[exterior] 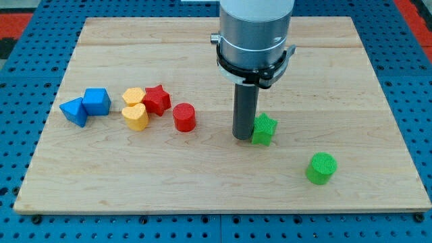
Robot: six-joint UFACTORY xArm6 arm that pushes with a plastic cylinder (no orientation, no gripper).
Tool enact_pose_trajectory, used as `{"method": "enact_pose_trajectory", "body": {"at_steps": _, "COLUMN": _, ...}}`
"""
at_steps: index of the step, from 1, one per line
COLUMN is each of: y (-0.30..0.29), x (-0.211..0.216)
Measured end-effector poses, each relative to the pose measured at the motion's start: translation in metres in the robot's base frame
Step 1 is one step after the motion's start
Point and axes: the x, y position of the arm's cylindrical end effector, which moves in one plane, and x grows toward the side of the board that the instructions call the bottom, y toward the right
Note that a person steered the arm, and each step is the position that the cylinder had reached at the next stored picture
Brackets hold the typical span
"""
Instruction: Move the green star into the green circle
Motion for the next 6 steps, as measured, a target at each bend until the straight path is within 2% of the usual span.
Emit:
{"method": "enact_pose_trajectory", "body": {"at_steps": 1, "y": -0.001, "x": -0.036}}
{"method": "enact_pose_trajectory", "body": {"at_steps": 2, "y": 0.02, "x": 0.012}}
{"method": "enact_pose_trajectory", "body": {"at_steps": 4, "y": 0.036, "x": 0.036}}
{"method": "enact_pose_trajectory", "body": {"at_steps": 5, "y": 0.063, "x": 0.036}}
{"method": "enact_pose_trajectory", "body": {"at_steps": 6, "y": -0.027, "x": 0.009}}
